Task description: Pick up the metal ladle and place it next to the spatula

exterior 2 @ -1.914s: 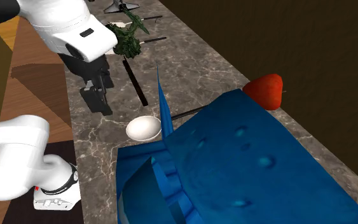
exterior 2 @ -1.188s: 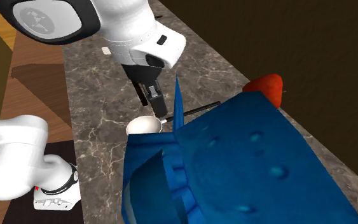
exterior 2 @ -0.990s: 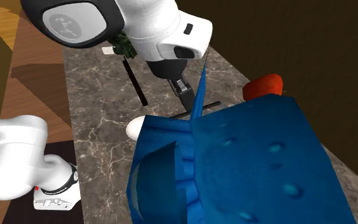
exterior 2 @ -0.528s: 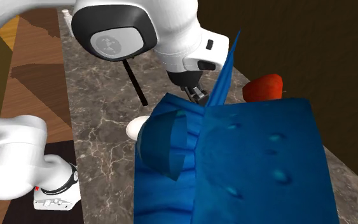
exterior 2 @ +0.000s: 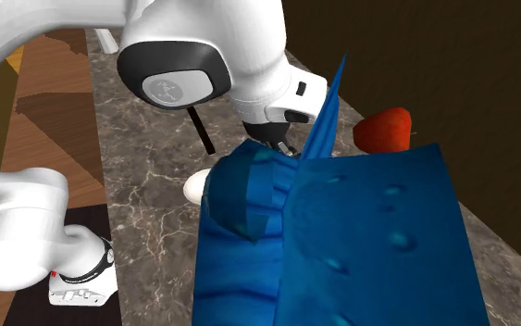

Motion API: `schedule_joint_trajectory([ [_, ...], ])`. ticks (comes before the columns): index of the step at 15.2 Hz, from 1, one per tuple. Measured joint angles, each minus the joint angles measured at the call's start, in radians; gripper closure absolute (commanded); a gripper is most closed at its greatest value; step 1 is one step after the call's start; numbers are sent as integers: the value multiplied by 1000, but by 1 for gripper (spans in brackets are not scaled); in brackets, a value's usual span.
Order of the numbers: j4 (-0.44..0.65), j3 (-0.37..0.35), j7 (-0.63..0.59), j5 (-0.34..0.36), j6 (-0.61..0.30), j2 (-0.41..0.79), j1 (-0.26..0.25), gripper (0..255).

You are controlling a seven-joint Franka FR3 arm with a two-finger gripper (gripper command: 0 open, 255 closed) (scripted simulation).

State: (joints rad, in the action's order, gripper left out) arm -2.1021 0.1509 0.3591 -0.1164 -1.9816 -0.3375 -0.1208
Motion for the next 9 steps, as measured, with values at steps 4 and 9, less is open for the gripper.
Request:
schedule_joint_trajectory([
  [4, 20, 0, -16, -3, 114, 26, -2, 255],
  [9, 20, 2, -16, -6, 132, 30, -1, 255],
])
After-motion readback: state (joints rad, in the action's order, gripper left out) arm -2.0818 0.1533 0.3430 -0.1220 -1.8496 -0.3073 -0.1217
